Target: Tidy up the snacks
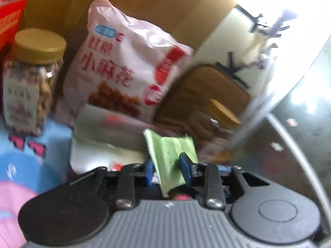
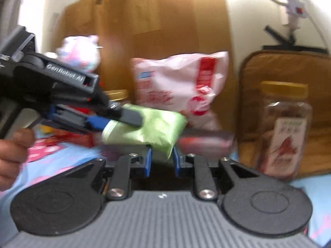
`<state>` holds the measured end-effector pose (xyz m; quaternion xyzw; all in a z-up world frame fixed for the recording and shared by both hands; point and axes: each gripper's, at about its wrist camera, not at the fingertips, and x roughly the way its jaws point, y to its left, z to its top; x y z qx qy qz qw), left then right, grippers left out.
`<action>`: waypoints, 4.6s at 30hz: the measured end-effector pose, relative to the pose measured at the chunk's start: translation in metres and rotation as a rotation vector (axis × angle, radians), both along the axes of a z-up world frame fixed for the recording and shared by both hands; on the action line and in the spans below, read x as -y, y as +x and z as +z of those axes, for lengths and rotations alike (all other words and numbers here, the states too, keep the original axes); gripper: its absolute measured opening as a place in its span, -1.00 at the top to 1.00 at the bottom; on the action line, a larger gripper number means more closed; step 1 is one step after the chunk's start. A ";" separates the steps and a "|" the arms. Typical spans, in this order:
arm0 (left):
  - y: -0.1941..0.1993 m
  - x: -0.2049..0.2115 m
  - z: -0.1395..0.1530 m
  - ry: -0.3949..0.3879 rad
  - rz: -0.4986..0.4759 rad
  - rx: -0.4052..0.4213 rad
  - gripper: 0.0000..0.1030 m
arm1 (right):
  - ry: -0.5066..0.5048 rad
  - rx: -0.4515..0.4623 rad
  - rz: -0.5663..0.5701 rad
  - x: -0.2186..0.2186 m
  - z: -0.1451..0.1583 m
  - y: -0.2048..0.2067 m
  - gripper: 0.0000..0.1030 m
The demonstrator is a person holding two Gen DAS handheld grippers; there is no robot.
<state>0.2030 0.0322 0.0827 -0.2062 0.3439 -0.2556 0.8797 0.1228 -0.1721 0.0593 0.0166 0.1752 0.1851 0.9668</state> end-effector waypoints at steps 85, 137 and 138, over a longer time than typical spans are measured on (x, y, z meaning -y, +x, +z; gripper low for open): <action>-0.170 0.020 -0.067 0.123 -0.243 -0.082 0.25 | -0.197 -0.148 0.141 -0.002 -0.049 -0.163 0.01; -0.074 -0.018 -0.077 0.299 0.142 -0.026 -0.09 | 0.263 -0.490 0.035 -0.001 -0.051 0.020 -0.19; -0.079 -0.018 -0.076 0.290 0.136 -0.033 -0.08 | 0.257 -0.488 0.037 -0.001 -0.050 0.015 -0.19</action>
